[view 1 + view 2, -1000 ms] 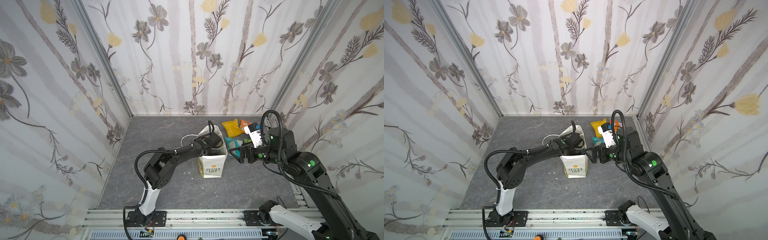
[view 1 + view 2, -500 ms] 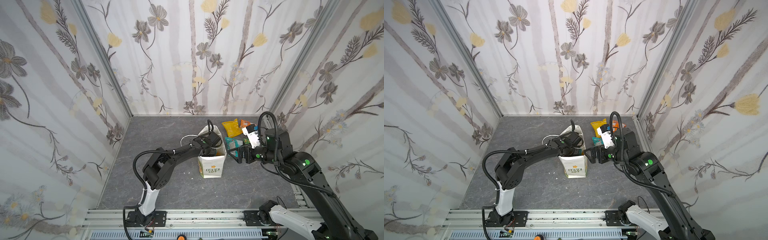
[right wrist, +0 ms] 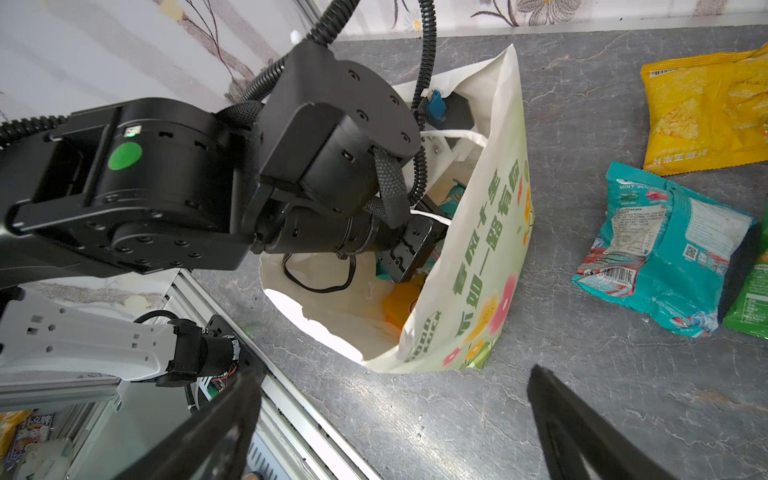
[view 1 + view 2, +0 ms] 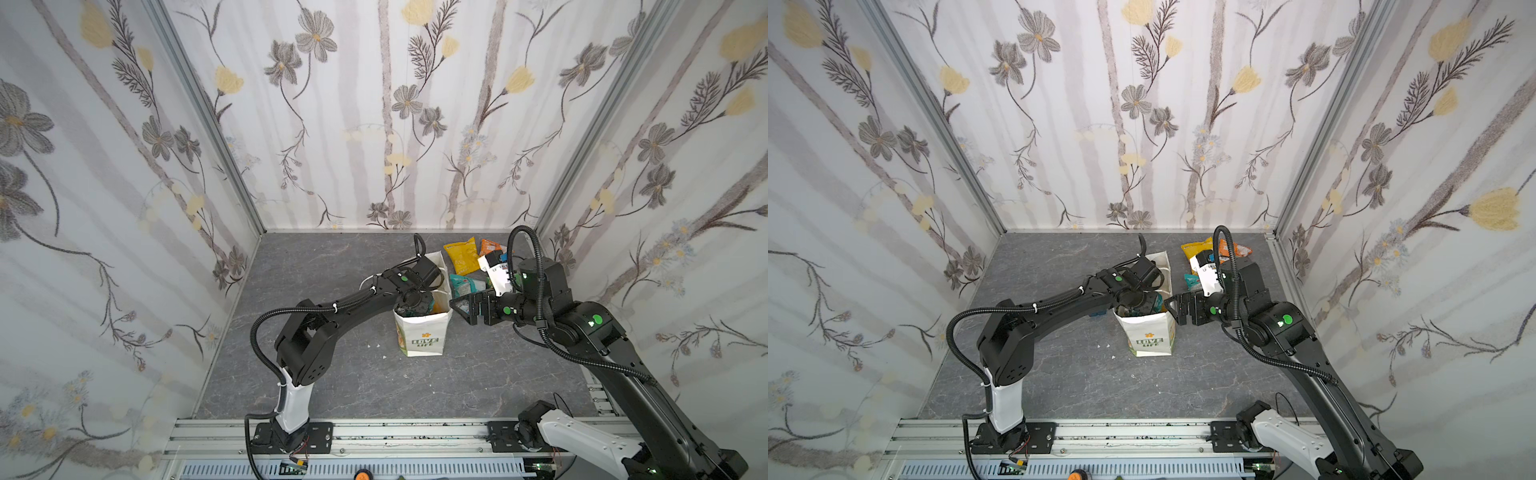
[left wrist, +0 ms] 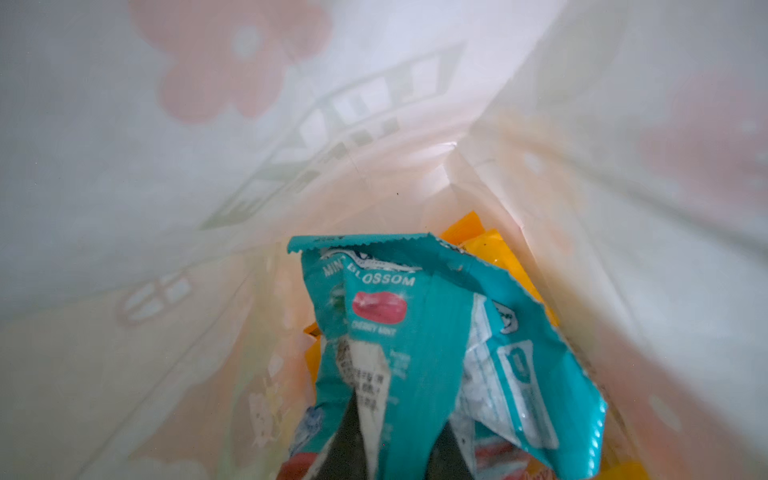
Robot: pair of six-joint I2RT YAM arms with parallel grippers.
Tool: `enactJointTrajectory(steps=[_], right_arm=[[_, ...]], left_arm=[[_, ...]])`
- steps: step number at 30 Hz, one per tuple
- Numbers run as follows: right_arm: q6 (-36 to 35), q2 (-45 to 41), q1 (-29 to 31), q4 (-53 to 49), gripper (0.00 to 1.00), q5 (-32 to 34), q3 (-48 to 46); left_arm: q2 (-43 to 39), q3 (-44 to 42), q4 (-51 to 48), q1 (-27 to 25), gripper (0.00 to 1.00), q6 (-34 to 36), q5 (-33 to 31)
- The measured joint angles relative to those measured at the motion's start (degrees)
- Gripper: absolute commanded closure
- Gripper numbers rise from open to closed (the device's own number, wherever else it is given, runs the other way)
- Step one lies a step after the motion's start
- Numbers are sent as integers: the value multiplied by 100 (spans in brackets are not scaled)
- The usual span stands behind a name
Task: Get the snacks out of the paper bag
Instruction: 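Lower the left gripper into the paper bag and grasp the teal bag, then lift the teal bag out with the left gripper toward the right gripper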
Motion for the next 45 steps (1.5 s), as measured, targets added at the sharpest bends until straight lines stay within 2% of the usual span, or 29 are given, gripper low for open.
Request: enactJointTrajectory(steps=[19,45], right_arm=[[83,-81,-52,37,1,219,-7],[236,-269,-96,94,0,254,-7]], left_arm=[[-627,348,-492,-81,100,72,-203],[-916,1250,-1058,-96,100,337,-573]])
